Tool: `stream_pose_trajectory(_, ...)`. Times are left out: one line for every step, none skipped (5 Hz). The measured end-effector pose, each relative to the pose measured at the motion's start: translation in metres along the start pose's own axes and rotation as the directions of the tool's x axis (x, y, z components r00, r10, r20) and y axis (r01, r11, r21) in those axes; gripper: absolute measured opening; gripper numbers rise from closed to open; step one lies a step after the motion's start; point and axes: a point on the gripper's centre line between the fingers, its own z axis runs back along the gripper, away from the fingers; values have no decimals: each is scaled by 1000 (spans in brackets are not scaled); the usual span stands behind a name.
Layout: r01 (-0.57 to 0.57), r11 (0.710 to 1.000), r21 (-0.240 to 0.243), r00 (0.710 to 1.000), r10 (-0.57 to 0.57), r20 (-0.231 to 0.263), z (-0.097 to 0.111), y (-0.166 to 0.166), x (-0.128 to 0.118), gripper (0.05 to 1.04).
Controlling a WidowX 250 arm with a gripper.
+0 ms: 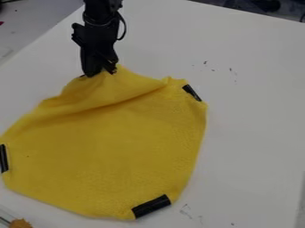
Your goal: Unfold the cloth from bottom right to top left
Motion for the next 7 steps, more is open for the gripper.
stream_pose_trajectory(-2,1000,-31,1000,2,3,-27,17,4,53)
stream_pose_trajectory(13,998,-55,1000,-13,11,-41,19,12,53)
stream_pose_trajectory(7,998,-64,1000,-6,27,-44,26,15,53)
stream_pose_trajectory(5,999,-44,998,-3,57,-46,37,19,53)
stream_pose_trajectory(3,999,-32,998,-1,69,-46,47,23,74)
stream_pose_trajectory(-42,998,-44,997,45,57,-43,56,22,220)
stream_pose_trajectory(-89,993,-75,996,91,19,-39,58,20,480)
